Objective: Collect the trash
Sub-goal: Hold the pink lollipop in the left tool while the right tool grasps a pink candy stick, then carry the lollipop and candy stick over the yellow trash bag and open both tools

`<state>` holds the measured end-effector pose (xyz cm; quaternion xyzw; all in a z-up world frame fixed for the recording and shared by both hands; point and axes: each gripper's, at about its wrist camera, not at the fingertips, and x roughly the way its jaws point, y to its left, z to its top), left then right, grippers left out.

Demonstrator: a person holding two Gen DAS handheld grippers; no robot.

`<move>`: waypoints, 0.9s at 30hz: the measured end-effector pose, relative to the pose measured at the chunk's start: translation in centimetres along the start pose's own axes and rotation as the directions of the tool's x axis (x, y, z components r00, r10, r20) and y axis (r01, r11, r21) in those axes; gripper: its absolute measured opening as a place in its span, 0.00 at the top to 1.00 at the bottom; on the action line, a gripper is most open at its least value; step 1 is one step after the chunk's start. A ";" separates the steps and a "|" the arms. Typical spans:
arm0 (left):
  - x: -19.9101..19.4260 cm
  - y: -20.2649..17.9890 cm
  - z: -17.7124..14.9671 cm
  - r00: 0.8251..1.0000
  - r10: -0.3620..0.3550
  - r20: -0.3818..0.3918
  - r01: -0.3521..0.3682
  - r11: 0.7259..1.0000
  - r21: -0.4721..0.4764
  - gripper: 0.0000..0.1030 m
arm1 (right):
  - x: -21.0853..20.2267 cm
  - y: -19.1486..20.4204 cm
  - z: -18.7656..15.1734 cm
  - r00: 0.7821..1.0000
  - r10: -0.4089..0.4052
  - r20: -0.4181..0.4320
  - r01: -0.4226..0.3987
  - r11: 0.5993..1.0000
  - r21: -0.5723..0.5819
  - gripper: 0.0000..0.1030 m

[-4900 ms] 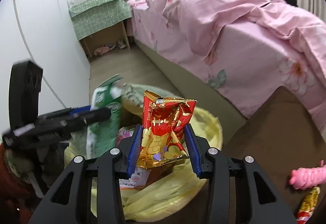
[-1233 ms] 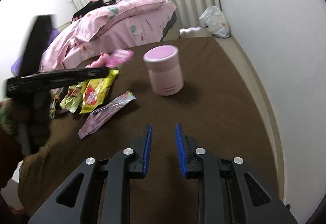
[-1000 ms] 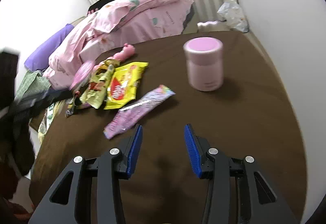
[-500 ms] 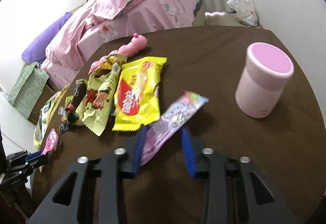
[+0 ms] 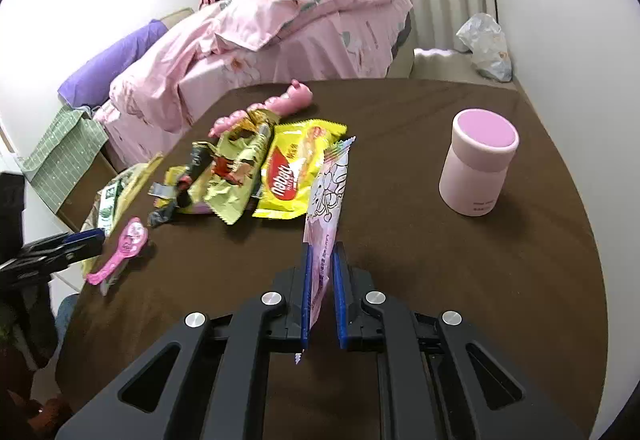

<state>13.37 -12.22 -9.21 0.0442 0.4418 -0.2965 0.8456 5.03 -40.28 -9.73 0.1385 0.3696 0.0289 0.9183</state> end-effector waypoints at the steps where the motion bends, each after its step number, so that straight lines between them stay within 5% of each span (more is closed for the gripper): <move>1: 0.5 -0.2 0.3 1.000 0.017 -0.016 -0.017 1.000 0.016 0.50 | -0.4 0.2 -0.1 1.000 0.011 0.007 -0.011 1.000 0.000 0.89; 12: 4.6 -2.7 1.6 0.983 0.143 -0.115 -0.125 0.980 0.157 0.50 | -1.4 3.0 -0.1 0.998 0.060 0.029 -0.059 0.997 -0.060 0.89; 16: 3.9 -2.4 1.7 0.988 0.122 -0.098 -0.109 0.985 0.131 0.54 | -1.8 4.3 0.0 0.997 0.066 0.034 -0.062 0.992 -0.107 0.89; 21: -0.9 -1.6 2.0 0.996 0.066 0.061 -0.070 0.996 0.060 0.54 | -2.5 5.8 0.3 0.995 0.079 0.055 -0.070 0.986 -0.154 0.89; 27: -7.9 -0.1 2.4 0.949 0.054 0.311 -0.058 0.998 0.005 0.53 | -3.8 8.5 2.0 0.988 0.120 0.098 -0.098 0.974 -0.206 0.89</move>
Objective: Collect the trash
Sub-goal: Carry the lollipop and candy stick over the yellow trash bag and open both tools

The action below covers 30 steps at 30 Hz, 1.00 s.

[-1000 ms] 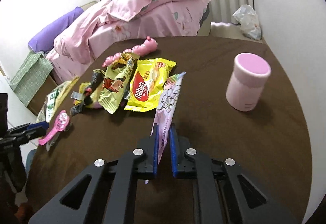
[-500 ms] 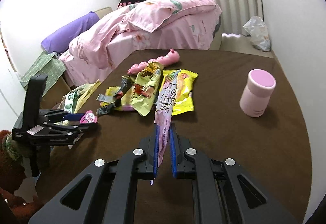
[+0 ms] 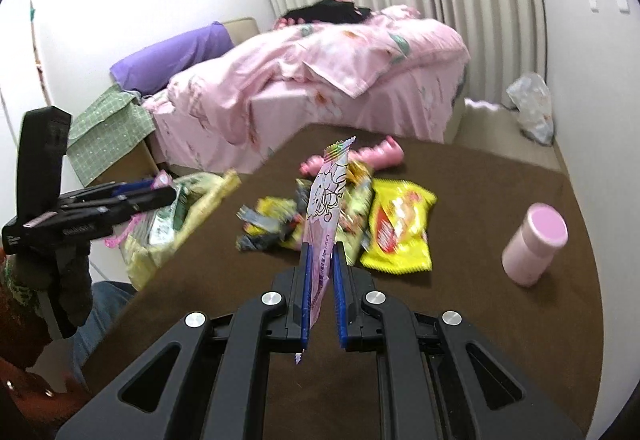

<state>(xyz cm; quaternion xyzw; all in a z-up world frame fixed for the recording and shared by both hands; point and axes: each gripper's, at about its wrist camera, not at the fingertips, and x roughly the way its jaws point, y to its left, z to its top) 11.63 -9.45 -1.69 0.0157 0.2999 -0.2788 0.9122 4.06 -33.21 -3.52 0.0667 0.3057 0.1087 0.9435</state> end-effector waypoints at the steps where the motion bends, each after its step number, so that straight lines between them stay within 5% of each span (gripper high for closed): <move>1: -0.8 0.5 0.4 1.000 0.006 0.025 -0.006 1.000 -0.016 0.54 | -0.1 0.7 0.6 1.000 0.007 0.012 -0.007 1.000 -0.017 0.89; 17: -8.0 12.5 1.4 0.965 0.196 0.171 -0.146 0.953 -0.266 0.54 | 4.1 11.7 8.2 0.978 0.205 0.021 -0.195 0.951 -0.239 0.89; 30: -3.4 19.8 -1.5 0.974 0.201 0.107 -0.141 0.900 -0.413 0.54 | 16.6 17.2 9.7 0.945 0.281 -0.166 -0.313 0.925 -0.216 0.89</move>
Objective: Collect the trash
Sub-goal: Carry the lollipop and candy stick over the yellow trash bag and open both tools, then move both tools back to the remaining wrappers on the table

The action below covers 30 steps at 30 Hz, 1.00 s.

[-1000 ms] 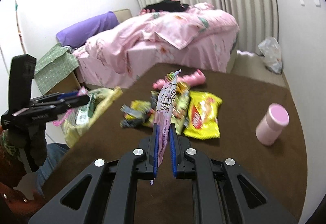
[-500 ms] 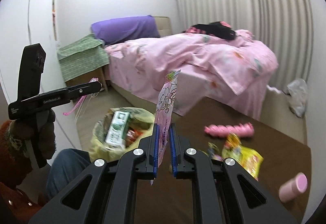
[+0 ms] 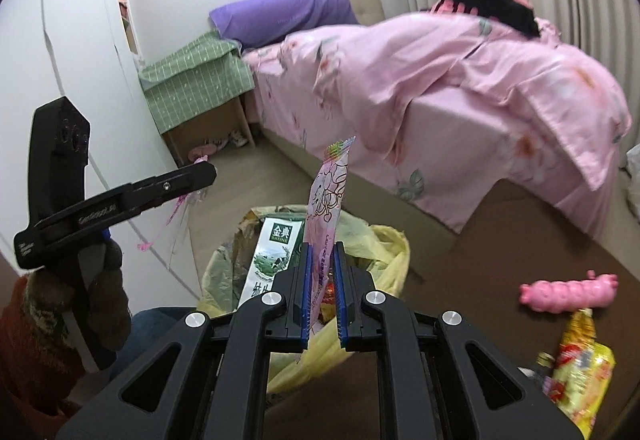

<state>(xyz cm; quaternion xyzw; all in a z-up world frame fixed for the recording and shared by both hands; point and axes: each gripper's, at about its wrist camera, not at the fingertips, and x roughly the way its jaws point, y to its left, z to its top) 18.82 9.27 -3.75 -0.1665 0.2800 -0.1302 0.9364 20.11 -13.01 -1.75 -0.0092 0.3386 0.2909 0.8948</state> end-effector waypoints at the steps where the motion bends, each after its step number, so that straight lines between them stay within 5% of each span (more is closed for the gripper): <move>1: 0.6 0.5 -0.1 1.000 0.007 -0.007 -0.007 1.000 -0.008 0.53 | 1.0 -0.2 0.0 1.000 0.002 -0.014 -0.002 1.000 0.004 0.89; 13: 3.7 3.8 -2.0 0.996 0.021 -0.091 -0.027 0.997 -0.070 0.53 | 7.5 -0.6 -1.4 0.993 0.021 -0.114 -0.020 1.000 0.010 0.89; 17: 3.7 4.7 -1.8 0.995 -0.008 -0.102 -0.005 0.992 -0.126 0.37 | 8.3 -0.8 -1.7 0.990 0.016 -0.137 -0.014 1.000 0.016 0.88; 22: 2.4 4.0 -1.3 0.996 0.031 -0.080 -0.039 0.994 -0.101 0.32 | 7.4 -1.0 -1.8 0.993 0.014 -0.115 -0.011 1.000 0.029 0.66; 30: -0.3 2.6 -0.8 0.995 0.096 -0.024 -0.098 0.990 -0.098 0.32 | 3.1 -2.1 -2.4 0.999 -0.007 -0.046 0.010 0.997 0.075 0.65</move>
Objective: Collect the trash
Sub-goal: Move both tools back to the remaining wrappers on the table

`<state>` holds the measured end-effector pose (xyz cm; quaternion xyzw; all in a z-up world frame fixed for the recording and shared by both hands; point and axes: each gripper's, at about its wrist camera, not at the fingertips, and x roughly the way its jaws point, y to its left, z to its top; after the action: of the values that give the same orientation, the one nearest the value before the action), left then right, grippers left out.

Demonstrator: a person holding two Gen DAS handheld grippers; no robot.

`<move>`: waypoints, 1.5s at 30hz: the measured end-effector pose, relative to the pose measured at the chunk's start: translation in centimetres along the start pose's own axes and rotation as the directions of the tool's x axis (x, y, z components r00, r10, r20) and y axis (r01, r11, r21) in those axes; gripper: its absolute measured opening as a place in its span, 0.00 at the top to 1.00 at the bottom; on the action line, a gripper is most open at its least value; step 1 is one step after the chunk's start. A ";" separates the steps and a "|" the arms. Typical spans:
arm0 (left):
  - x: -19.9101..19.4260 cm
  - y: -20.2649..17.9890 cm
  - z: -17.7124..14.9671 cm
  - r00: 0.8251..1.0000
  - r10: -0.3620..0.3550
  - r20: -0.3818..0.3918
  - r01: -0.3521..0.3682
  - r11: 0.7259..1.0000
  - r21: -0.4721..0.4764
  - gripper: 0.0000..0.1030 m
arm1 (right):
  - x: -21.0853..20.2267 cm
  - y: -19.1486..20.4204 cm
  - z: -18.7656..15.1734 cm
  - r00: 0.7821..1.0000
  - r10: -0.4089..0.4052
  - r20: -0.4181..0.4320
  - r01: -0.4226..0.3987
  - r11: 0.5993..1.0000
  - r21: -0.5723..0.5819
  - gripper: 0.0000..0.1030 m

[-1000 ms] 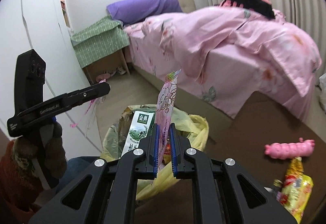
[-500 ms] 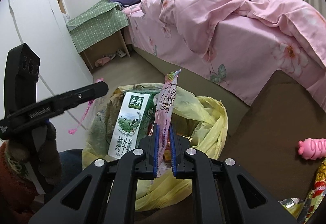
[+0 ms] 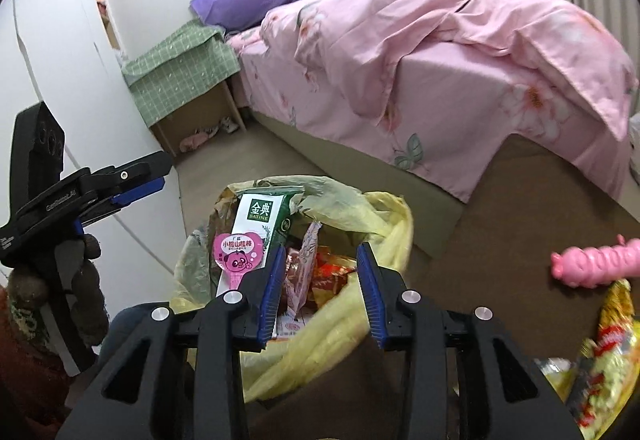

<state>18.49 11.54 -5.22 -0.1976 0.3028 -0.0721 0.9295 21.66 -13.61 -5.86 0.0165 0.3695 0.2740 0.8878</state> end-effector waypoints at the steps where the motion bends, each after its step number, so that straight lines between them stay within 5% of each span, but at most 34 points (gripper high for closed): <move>1: -0.2 -0.4 -0.2 1.000 0.000 -0.004 0.000 1.000 0.006 0.32 | -0.9 -0.3 -0.4 1.000 -0.009 0.010 0.009 1.000 0.009 0.65; 9: 1.4 -5.0 -2.9 0.995 -0.047 -0.090 0.055 0.995 0.089 0.32 | -8.6 -3.7 -4.5 0.985 -0.158 0.075 0.153 0.986 0.063 0.65; 16: 3.4 -11.9 -6.2 0.970 -0.147 -0.194 0.192 0.952 0.238 0.32 | -14.1 -8.4 -8.5 0.948 -0.311 0.070 0.299 0.943 0.144 0.64; 25: 6.1 -20.9 -10.6 0.893 -0.255 -0.372 0.410 0.804 0.431 0.32 | -17.2 -13.4 -14.3 0.923 -0.383 0.049 0.352 0.887 0.301 0.64; 30: 8.1 -24.9 -12.5 0.901 -0.213 -0.378 0.400 0.747 0.531 0.33 | -17.7 -14.4 -16.6 0.920 -0.390 0.039 0.353 0.869 0.347 0.64; 36: 11.5 -27.9 -13.2 0.879 -0.175 -0.445 0.432 0.688 0.583 0.39 | -18.1 -15.2 -17.7 0.927 -0.373 0.038 0.335 0.869 0.363 0.64; 39: 11.6 -27.7 -12.5 0.867 -0.198 -0.458 0.452 0.700 0.553 0.39 | -18.0 -15.6 -17.1 0.927 -0.373 0.042 0.337 0.875 0.349 0.64; 45: 10.6 -25.7 -10.6 0.881 -0.248 -0.403 0.436 0.755 0.489 0.39 | -15.7 -17.9 -13.7 0.931 -0.364 0.038 0.336 0.892 0.303 0.64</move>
<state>20.37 -18.00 -8.11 0.0489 0.3690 -0.3600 0.8555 11.98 -38.95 -9.83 0.0931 0.3607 0.0511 0.9266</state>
